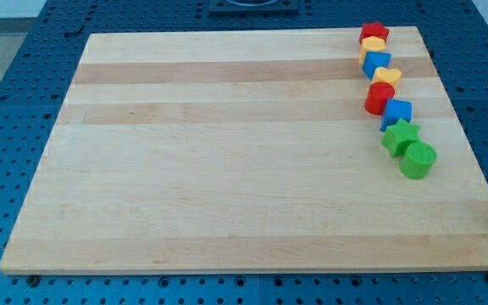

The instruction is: Slide the yellow heart towards the center of the board

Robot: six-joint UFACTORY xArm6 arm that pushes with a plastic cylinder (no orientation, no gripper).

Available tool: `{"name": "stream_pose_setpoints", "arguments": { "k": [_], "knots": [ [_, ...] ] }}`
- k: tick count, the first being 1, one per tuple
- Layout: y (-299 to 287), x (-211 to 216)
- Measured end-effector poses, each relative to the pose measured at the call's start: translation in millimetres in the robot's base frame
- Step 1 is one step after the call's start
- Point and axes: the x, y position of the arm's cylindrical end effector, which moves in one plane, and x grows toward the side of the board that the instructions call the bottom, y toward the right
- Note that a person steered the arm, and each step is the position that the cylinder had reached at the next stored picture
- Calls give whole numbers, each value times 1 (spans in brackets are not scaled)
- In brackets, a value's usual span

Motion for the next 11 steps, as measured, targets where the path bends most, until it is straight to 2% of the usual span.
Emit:
{"name": "stream_pose_setpoints", "arguments": {
  "k": [1,2,4,6,8,11],
  "knots": [
    [28,-52],
    [28,-90],
    [-16,-192],
    [-61,-242],
    [-136,-234],
    [-228,-182]
  ]
}}
